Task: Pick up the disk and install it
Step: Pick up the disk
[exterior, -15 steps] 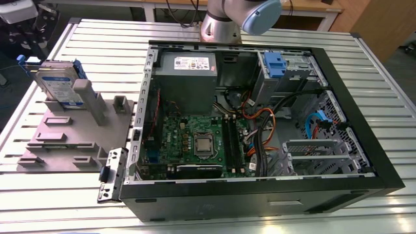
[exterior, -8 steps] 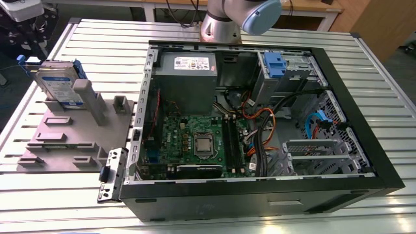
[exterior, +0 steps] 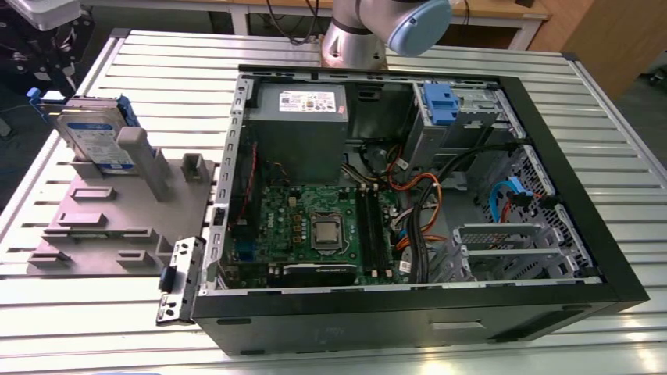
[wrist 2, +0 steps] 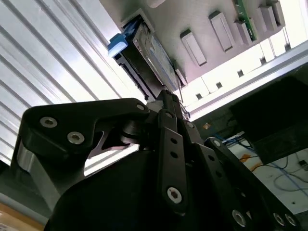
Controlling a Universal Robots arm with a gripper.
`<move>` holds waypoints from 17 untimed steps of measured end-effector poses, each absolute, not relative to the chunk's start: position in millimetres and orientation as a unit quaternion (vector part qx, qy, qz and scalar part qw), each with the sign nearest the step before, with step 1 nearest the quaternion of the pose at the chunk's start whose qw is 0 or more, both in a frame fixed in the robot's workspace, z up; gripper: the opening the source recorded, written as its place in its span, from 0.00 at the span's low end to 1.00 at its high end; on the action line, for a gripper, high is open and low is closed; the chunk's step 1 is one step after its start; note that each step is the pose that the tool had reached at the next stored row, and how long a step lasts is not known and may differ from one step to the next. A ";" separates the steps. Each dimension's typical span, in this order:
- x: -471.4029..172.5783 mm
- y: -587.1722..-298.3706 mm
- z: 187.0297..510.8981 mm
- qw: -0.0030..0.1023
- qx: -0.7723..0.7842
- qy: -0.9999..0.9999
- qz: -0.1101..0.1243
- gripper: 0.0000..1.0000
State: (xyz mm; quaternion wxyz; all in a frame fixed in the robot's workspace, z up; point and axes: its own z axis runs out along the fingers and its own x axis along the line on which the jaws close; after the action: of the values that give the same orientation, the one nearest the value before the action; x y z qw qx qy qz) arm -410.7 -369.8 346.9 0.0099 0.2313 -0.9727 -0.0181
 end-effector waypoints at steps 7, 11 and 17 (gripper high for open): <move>-410.6 -369.8 346.9 0.011 0.289 -0.957 -0.017 0.11; -410.6 -369.8 346.9 0.011 0.314 -0.949 -0.017 0.11; -410.7 -369.8 346.9 0.011 0.317 -0.948 -0.017 0.11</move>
State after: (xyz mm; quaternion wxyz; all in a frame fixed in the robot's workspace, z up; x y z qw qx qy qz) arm -410.7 -369.8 346.9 0.0112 0.3174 -0.9481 -0.0171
